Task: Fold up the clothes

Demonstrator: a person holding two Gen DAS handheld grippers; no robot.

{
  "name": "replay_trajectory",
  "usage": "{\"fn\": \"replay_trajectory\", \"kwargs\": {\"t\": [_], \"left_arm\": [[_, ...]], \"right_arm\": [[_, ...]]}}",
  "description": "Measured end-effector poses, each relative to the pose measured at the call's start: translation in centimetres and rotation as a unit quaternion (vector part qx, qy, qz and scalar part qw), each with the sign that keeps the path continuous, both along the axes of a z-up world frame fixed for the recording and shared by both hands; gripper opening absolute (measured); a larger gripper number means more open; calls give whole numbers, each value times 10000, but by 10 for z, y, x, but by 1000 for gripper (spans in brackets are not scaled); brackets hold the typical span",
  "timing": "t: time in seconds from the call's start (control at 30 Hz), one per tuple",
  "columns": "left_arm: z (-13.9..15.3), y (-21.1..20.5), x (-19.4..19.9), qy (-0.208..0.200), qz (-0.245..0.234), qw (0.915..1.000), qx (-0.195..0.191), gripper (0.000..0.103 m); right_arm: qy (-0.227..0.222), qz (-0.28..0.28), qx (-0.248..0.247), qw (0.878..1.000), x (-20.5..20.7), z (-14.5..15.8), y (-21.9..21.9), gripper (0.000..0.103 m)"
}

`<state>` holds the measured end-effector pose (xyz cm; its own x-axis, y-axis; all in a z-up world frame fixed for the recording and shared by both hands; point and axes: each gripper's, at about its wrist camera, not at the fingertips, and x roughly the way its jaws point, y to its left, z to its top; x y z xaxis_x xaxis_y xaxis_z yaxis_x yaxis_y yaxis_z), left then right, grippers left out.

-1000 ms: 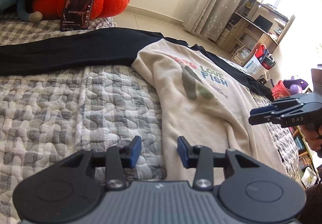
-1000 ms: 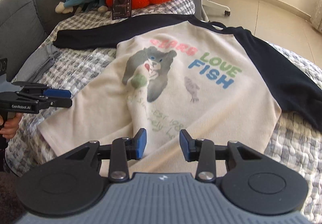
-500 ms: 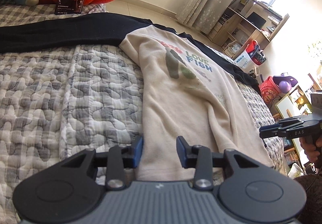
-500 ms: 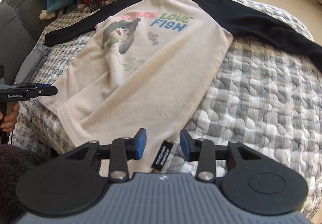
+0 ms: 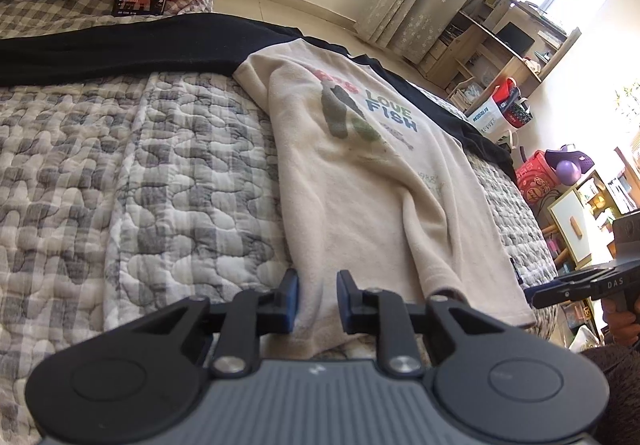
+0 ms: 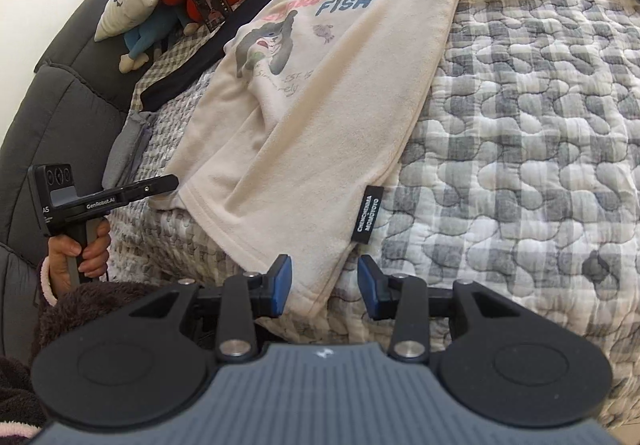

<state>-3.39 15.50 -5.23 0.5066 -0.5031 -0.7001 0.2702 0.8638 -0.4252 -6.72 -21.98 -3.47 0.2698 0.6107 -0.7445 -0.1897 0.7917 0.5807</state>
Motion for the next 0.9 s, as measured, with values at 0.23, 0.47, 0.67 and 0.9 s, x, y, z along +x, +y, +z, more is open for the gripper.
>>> {"fn": "replay_trajectory", "kwargs": {"t": [0.23,0.47,0.67,0.9], "left_arm": [[4,-2,-4,-15,152,9998,86,8],[24,7,-16,-109,221,9997,-20,7],[36,4,-26,-96,54,9999,95,7],[30,-7,-30,57,-205,9988,436,8]], "right_arm": [[46,-157,141,9998,-2,-15,6,18],[-753,-474,-37,9960,-22,26,-24,14],[-1113,-951,-274,9888,-33,55,-69,13],[-968,-1102,-371,9885,-40,45,-82,13]]}}
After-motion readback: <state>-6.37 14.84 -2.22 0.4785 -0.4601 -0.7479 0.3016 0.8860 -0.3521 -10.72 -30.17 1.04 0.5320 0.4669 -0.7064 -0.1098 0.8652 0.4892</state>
